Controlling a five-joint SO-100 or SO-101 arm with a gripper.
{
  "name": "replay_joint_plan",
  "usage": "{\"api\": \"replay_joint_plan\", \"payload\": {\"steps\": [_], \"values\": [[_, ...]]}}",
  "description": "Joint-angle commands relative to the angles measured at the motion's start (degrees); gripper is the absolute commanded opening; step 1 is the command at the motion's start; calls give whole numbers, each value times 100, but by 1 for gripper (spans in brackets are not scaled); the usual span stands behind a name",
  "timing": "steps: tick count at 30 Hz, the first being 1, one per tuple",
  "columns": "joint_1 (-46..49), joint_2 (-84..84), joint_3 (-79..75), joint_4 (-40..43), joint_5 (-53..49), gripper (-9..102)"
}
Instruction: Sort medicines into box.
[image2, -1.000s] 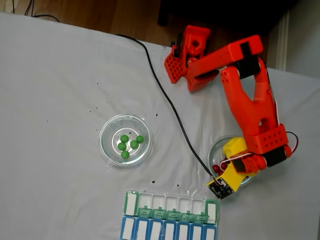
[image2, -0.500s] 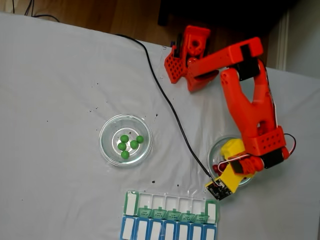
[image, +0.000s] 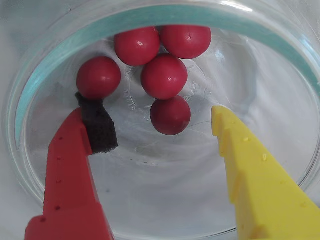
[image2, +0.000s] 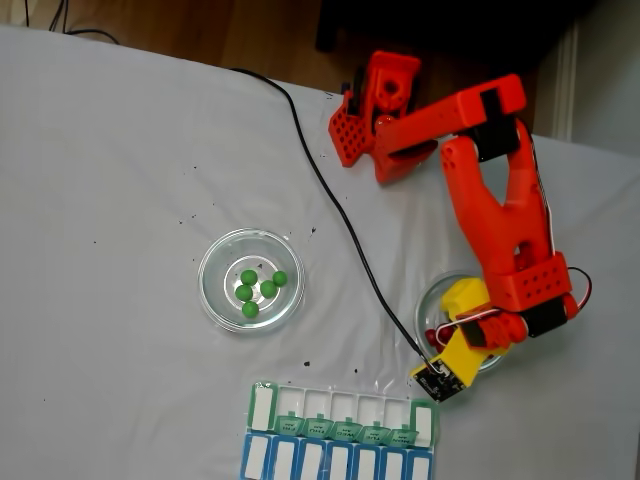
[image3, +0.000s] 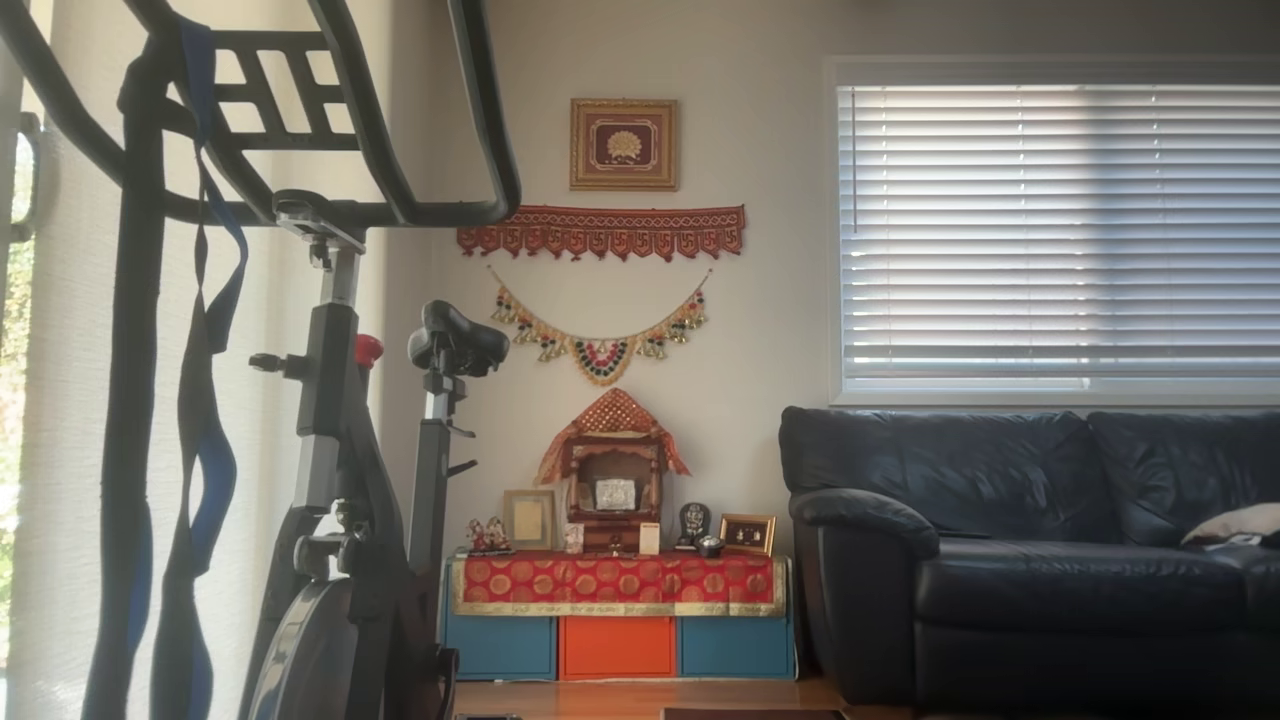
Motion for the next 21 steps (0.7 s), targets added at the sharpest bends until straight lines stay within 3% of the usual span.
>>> {"api": "replay_joint_plan", "payload": {"steps": [1,21], "values": [[44,35,-167,-167,-70,34],[18,62,-53,-229,-88,32]]}}
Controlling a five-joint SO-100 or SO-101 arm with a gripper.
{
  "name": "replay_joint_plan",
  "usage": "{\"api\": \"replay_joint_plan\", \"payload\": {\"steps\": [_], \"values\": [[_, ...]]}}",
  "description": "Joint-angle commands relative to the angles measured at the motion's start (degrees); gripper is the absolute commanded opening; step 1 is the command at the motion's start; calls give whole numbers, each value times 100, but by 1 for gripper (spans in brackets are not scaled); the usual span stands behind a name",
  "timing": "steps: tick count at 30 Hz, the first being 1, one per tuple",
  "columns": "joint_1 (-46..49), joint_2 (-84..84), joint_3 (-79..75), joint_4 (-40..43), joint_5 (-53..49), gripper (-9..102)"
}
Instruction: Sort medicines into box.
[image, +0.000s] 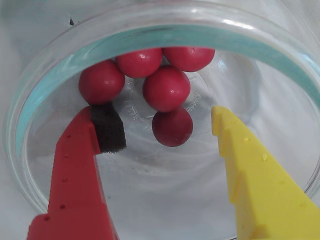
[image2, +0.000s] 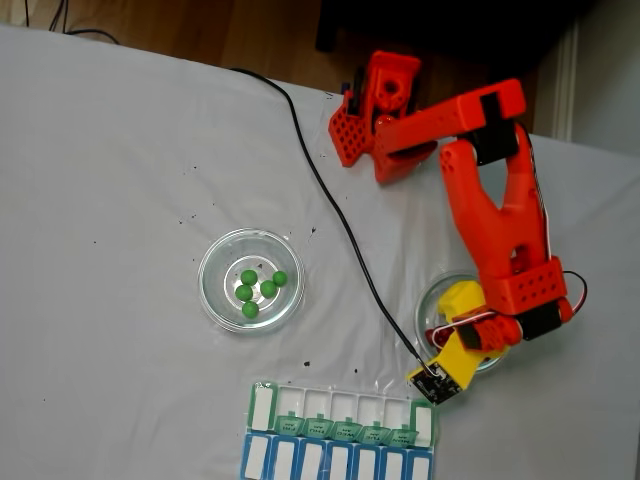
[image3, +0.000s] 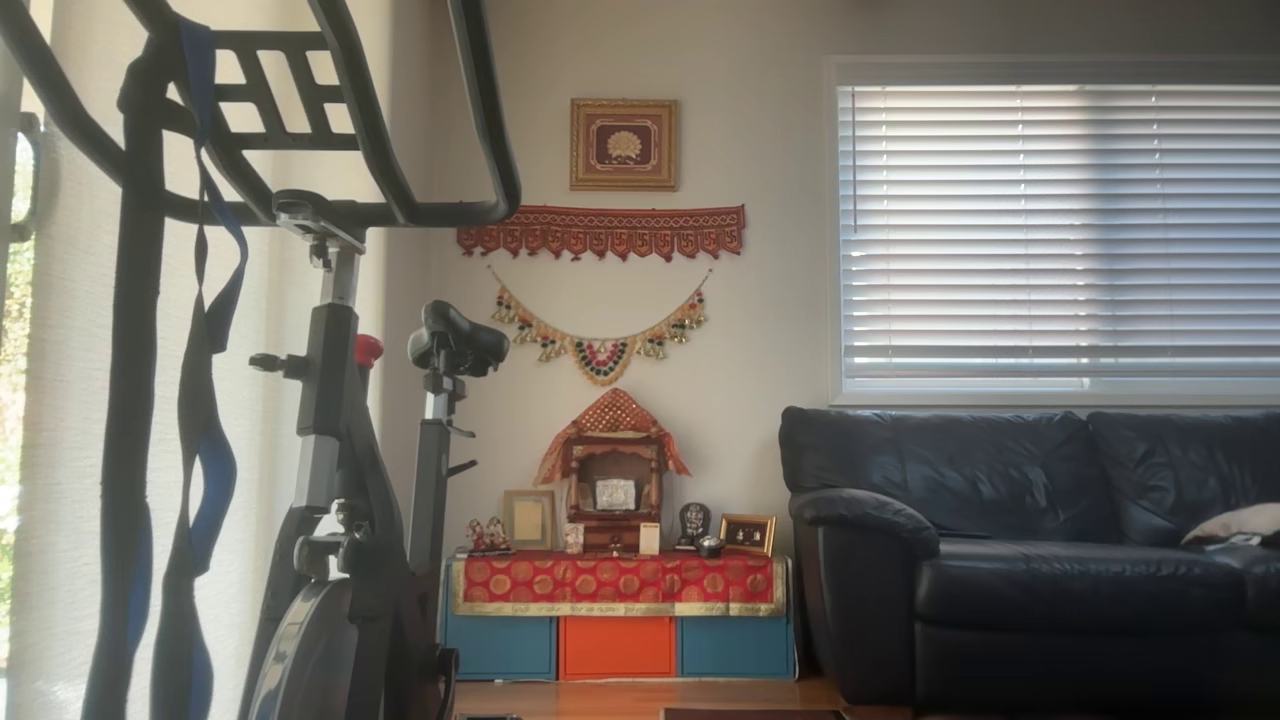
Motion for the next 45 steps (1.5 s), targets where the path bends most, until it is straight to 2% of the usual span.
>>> {"api": "replay_joint_plan", "payload": {"steps": [1,45], "values": [[-62,176,-26,-114,9,31],[-229,369,413,-510,-53,17]]}}
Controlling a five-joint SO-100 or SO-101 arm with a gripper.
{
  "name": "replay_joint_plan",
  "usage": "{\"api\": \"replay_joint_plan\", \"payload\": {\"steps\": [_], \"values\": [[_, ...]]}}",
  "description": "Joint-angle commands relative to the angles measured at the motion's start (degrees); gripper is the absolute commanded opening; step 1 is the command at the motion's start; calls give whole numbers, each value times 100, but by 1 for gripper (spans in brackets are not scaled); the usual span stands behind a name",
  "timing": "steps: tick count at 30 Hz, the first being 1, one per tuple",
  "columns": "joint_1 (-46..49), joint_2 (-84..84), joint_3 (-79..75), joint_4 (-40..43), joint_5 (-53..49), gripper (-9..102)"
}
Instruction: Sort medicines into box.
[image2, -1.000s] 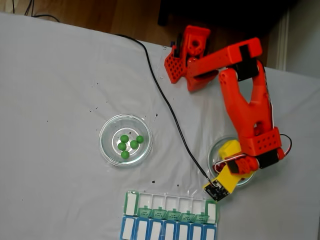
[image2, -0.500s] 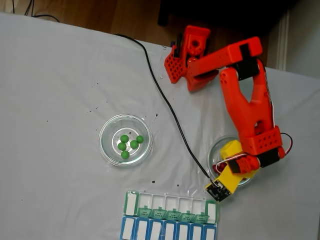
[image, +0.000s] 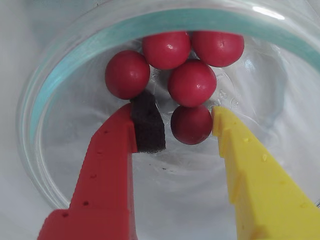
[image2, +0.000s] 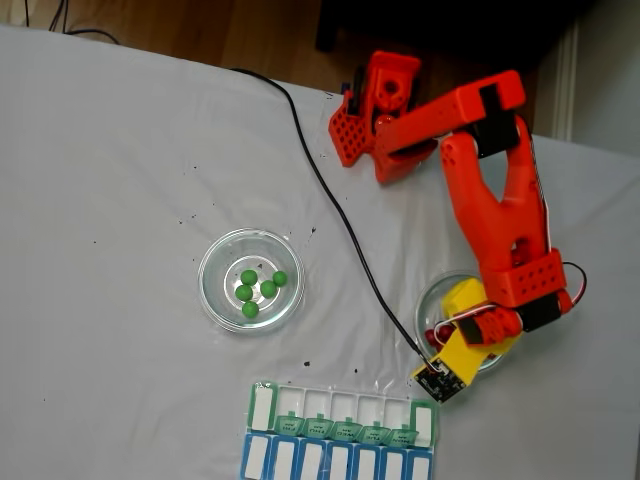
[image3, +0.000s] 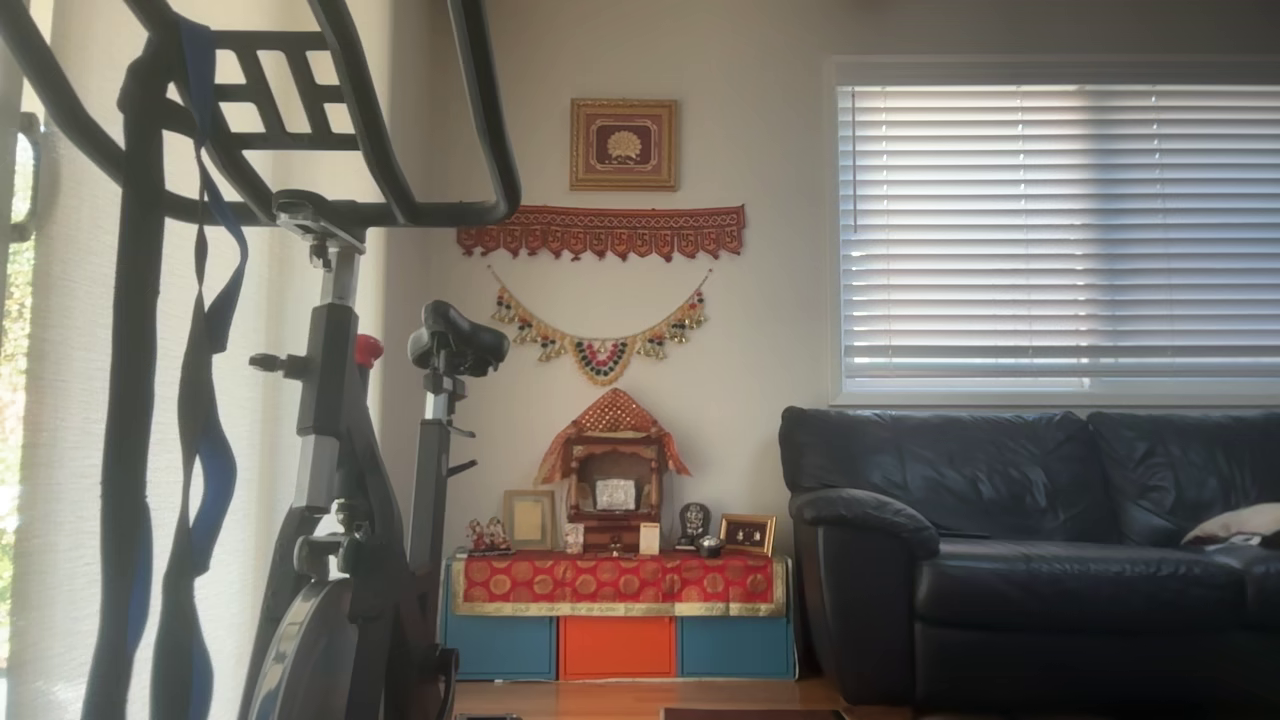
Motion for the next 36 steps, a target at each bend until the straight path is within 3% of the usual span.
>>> {"api": "replay_joint_plan", "payload": {"steps": [1,25,36], "values": [[-88,237,-9,-53,-53,16],[-97,554,211,-229,-53,1],[-70,835,237,-105,-88,1]]}}
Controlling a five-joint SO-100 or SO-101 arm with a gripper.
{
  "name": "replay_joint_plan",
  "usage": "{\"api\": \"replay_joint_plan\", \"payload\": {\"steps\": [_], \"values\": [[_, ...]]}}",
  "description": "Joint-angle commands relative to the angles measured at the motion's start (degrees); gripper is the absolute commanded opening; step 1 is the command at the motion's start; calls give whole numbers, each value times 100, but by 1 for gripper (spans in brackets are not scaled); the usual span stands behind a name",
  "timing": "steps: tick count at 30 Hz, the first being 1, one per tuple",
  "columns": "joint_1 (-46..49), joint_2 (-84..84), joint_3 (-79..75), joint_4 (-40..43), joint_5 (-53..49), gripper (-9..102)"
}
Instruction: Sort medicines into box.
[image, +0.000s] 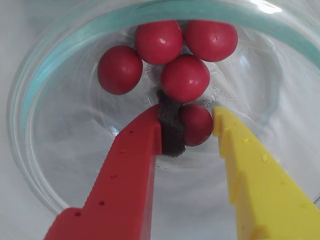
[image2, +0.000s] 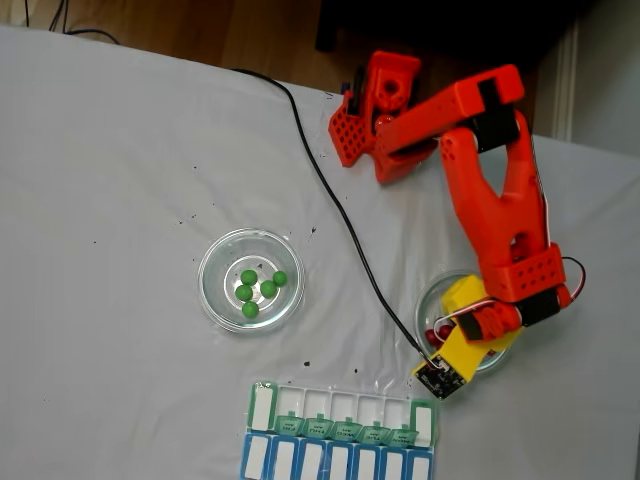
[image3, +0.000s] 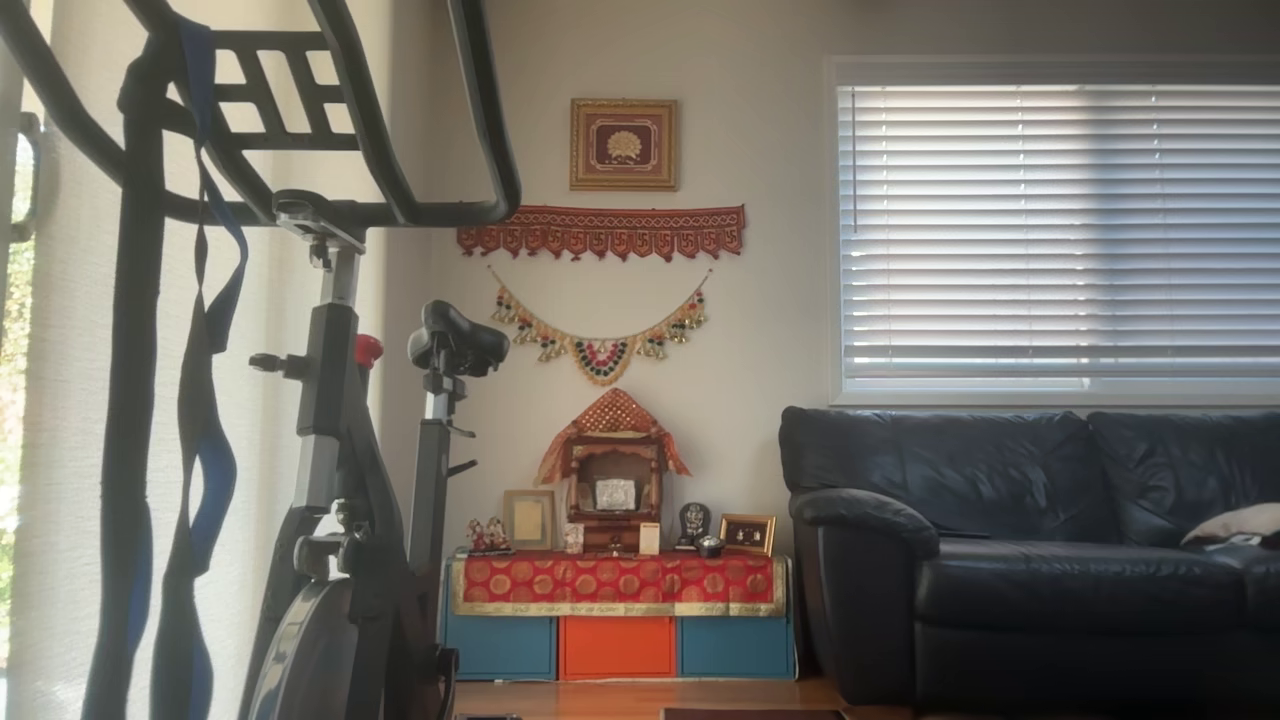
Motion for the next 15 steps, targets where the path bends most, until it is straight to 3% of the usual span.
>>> {"api": "replay_joint_plan", "payload": {"steps": [1,15], "values": [[-53,659,-35,105,-88,1],[246,1907,-185,606,44,1]]}}
